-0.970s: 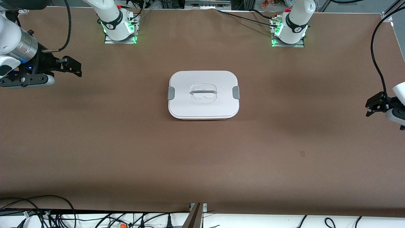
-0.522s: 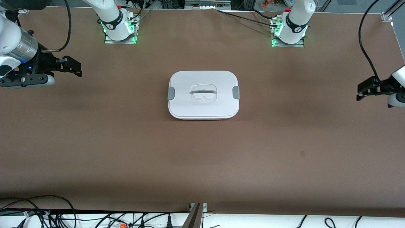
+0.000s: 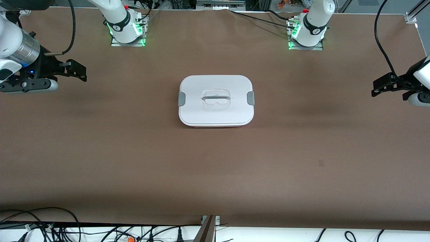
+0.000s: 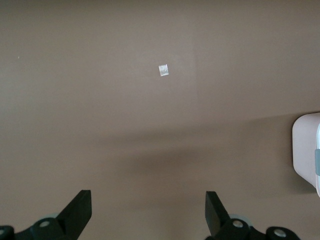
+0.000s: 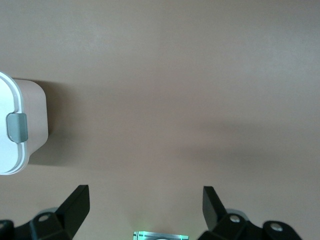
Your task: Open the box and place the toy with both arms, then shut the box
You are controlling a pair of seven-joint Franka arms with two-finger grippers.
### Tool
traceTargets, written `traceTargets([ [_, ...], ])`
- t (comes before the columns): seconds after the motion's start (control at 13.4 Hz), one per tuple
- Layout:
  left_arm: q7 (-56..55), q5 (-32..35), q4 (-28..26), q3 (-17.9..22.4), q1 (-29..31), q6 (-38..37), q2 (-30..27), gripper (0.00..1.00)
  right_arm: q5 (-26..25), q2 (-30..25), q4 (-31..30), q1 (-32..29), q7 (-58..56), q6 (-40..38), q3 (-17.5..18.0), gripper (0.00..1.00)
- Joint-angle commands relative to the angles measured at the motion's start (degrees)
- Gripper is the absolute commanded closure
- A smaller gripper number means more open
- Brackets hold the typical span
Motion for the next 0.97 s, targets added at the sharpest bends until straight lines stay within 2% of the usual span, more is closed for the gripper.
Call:
traceTargets([
  [0.0,-0.86,-1.3,-0.39,-0.11,0.32,-0.44,0.35,0.0,0.17,-0.84,-0.29,0.07,-0.41,0.44,0.04,0.0],
  [0.9,-0.51,-0.24,2.33,0.07,0.23,-0.61,2.37,0.0,0.25,-0.66,-0.99,0.07,0.03,1.49,0.04,0.0],
])
